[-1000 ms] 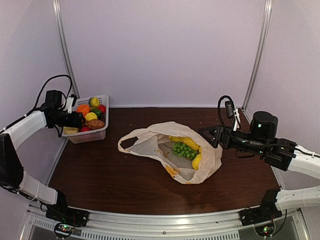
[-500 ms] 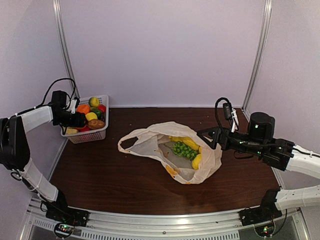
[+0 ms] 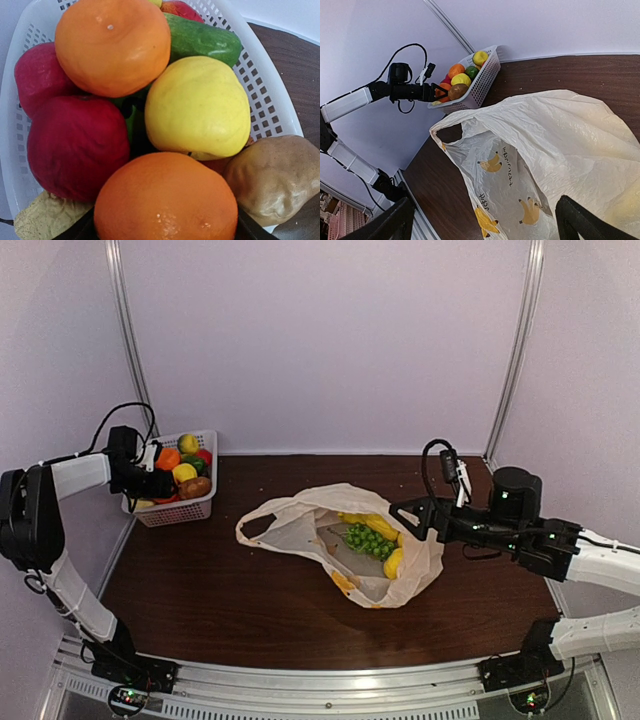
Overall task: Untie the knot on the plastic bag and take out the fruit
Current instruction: Place the fake fruit in the bin.
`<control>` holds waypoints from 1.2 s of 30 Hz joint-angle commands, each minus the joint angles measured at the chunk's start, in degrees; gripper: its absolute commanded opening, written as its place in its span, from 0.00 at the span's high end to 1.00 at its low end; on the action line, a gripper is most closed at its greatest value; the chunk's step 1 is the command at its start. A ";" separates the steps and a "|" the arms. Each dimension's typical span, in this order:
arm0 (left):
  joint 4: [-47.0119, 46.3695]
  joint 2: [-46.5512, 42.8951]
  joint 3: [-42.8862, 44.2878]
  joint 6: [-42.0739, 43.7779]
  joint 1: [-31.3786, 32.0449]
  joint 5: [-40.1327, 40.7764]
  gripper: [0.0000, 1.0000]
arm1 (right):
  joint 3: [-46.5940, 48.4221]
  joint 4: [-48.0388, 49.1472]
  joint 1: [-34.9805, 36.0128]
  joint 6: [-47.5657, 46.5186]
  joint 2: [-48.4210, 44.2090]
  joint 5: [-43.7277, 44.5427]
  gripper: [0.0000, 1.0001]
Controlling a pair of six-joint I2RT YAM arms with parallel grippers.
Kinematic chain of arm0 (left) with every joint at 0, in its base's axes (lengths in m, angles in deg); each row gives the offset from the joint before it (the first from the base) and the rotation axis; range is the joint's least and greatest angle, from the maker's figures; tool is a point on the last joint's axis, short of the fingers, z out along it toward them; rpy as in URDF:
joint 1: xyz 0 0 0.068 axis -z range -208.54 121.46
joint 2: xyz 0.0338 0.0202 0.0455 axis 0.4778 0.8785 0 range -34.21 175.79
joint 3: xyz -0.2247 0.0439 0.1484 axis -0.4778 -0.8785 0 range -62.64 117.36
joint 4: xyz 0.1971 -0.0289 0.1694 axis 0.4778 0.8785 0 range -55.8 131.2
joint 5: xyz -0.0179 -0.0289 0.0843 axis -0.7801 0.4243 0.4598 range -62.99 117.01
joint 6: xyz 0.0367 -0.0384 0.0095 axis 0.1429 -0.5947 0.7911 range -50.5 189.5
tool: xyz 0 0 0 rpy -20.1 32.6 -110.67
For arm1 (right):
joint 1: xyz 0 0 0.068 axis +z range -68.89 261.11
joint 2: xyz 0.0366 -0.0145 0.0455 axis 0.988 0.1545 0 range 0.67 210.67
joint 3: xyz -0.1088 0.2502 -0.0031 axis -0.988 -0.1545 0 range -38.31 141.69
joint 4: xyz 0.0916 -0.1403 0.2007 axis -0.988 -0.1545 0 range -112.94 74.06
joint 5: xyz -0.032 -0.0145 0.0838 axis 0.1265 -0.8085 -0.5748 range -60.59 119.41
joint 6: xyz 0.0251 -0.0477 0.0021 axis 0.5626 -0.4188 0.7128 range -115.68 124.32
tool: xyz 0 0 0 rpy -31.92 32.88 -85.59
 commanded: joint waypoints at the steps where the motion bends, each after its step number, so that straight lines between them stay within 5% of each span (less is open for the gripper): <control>1: -1.45 0.58 1.21 -1.08 -0.32 0.08 0.24 | -1.38 1.64 -0.41 0.74 0.01 -0.41 0.00; 14: -2.30 -1.54 0.70 -2.05 -0.37 -0.11 0.09 | -2.18 1.56 -0.41 1.08 -0.62 0.06 0.00; 36: -11.71 -13.14 -6.04 -2.41 -0.24 -4.41 0.09 | -2.41 1.47 -0.41 1.10 -0.35 0.75 0.00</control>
